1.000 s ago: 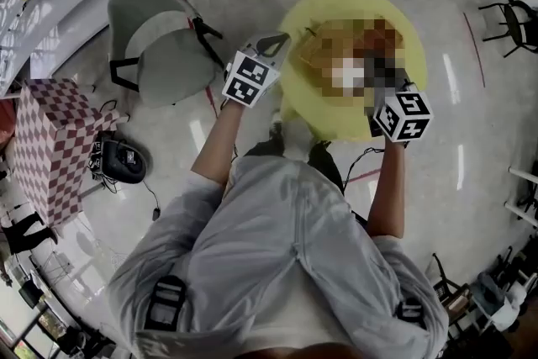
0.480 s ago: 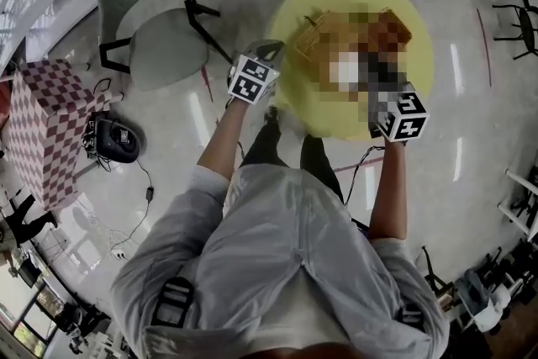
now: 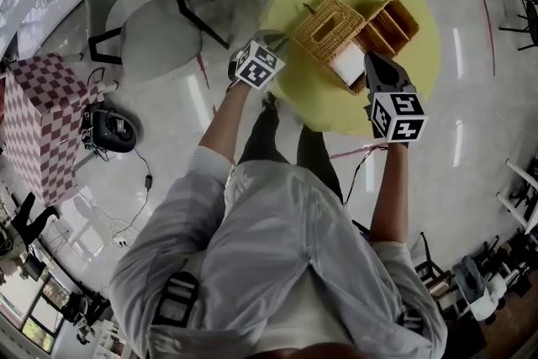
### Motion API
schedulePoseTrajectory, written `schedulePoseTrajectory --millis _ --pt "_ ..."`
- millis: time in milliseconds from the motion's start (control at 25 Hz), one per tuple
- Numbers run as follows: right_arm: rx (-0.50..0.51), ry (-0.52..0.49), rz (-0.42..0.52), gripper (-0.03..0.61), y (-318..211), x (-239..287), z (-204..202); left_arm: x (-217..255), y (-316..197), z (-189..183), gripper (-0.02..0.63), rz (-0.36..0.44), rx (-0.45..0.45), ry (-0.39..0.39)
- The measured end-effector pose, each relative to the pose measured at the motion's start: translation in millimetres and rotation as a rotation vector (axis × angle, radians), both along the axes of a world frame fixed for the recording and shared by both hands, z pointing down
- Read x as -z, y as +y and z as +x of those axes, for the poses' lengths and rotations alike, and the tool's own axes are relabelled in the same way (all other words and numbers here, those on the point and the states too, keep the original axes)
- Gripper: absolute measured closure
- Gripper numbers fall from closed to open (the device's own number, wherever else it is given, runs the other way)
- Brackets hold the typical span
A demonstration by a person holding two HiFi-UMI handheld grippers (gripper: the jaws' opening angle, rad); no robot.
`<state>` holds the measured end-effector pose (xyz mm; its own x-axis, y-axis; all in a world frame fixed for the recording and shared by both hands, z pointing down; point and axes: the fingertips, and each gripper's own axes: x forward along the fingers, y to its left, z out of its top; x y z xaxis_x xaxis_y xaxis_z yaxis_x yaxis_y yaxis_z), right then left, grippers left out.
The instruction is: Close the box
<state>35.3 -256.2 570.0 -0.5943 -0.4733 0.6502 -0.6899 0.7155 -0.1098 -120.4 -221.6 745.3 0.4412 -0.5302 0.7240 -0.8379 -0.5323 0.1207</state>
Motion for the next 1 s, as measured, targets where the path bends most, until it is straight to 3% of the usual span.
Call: schedulePoseTrajectory --millis 80,400,1000 --pt "-0.008 -0.005 -0.009 0.555 -1 -4 1 -6 1 6 0.491 -0.019 -0.028 0.005" --pt "-0.039 -0.012 -0.033 0.555 0 -13 10 -14 -3 18 0.5 -0.015 -0.084 -0.017" --pt "-0.073 -0.002 -0.015 0.555 10 -3 29 25 -5 13 0.544 0.105 -0.058 0.147"
